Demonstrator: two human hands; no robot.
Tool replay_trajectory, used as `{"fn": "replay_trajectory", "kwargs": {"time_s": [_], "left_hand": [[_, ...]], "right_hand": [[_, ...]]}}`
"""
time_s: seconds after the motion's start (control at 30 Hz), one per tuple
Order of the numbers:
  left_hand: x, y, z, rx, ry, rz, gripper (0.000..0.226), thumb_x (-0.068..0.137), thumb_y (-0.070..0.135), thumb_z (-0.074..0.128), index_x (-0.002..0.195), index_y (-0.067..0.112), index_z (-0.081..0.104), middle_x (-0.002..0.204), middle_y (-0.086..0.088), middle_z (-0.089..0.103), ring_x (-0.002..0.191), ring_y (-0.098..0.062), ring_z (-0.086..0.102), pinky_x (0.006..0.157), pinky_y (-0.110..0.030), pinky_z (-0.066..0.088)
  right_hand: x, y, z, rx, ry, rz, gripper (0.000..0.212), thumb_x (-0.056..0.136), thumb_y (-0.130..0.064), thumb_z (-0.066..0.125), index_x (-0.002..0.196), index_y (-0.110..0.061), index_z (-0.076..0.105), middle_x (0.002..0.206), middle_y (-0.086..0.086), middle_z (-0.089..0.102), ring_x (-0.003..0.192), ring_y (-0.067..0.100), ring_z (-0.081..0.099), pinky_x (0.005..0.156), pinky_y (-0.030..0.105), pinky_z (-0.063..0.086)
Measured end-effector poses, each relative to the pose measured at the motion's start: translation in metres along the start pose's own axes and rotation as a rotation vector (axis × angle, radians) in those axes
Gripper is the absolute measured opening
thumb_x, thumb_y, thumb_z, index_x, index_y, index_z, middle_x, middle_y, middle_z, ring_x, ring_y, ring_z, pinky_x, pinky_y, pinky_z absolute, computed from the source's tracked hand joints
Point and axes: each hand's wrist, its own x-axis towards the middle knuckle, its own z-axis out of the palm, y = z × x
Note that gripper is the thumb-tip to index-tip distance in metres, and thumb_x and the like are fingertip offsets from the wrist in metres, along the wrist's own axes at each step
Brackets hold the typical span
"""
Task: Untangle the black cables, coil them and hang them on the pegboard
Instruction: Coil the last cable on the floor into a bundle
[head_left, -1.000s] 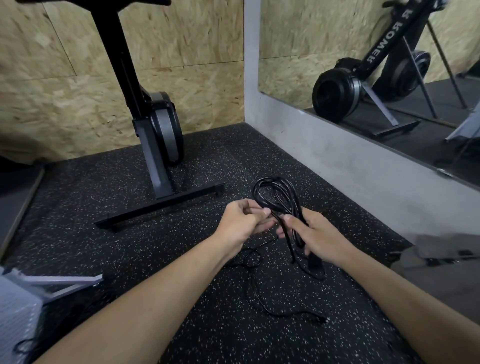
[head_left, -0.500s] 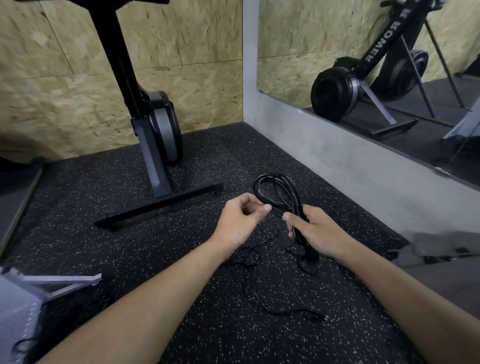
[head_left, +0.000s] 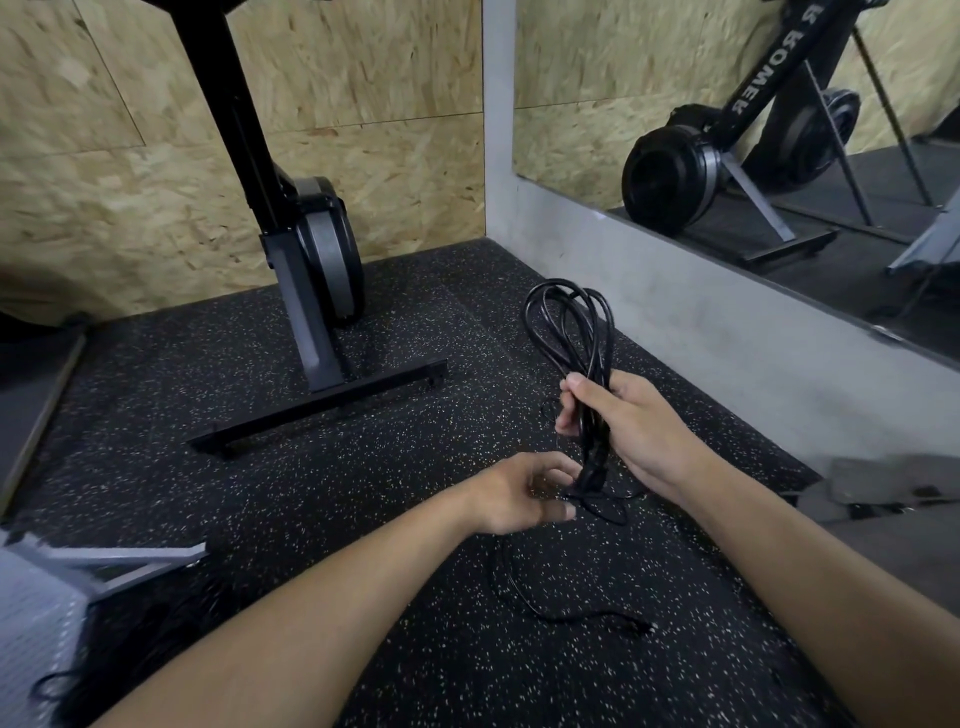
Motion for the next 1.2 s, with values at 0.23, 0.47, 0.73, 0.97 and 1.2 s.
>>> {"fn": "replay_trajectory", "kwargs": {"time_s": [0.23,0.47,0.73,0.97,1.2], "left_hand": [[-0.004,-0.019,-0.007,0.340,0.010,0.004,0.021,0.099,0.023,0.065,0.097,0.042,0.056,0.114,0.012,0.064,0.119,-0.018,0.059,0.106,-0.051,0.047],[-0.014,-0.019,-0.031,0.409,0.148,0.059,0.004,0.100,0.027,0.068,0.103,0.024,0.067,0.103,0.007,0.067,0.097,-0.012,0.063,0.093,-0.042,0.055],[-0.019,0.022,-0.040,0.249,0.590,0.387,0.021,0.082,0.030,0.088,0.088,0.021,0.071,0.085,0.009,0.066,0.083,-0.008,0.061,0.075,-0.024,0.051],[-0.022,0.020,-0.046,0.265,0.673,0.338,0.021,0.079,0.027,0.090,0.083,0.019,0.071,0.083,0.012,0.066,0.081,-0.005,0.061,0.076,-0.032,0.052],[-0.024,0.020,-0.046,0.325,0.685,0.306,0.033,0.078,0.042,0.088,0.079,0.020,0.064,0.081,0.010,0.063,0.077,-0.009,0.058,0.070,-0.032,0.051]], "right_hand": [[0.001,-0.005,-0.008,0.008,0.040,0.019,0.026,0.105,-0.024,0.058,0.103,0.001,0.066,0.079,0.002,0.066,0.072,0.018,0.067,0.087,0.043,0.060],[0.005,0.013,-0.031,-0.674,0.145,0.011,0.019,0.107,-0.037,0.051,0.097,-0.022,0.053,0.078,-0.002,0.063,0.073,0.022,0.065,0.064,0.034,0.049],[0.001,0.027,-0.026,-0.810,-0.132,0.160,0.051,0.109,-0.054,0.031,0.154,-0.031,0.029,0.088,-0.003,0.066,0.079,0.012,0.063,0.070,0.030,0.050],[-0.013,0.014,-0.006,-0.892,-0.408,0.165,0.056,0.101,-0.065,0.044,0.137,-0.022,0.049,0.114,-0.003,0.070,0.104,0.014,0.067,0.095,0.033,0.053],[-0.011,0.022,-0.005,-0.887,-0.441,0.145,0.028,0.107,-0.039,0.050,0.107,-0.012,0.057,0.075,-0.005,0.060,0.059,0.006,0.051,0.059,0.023,0.039]]}}
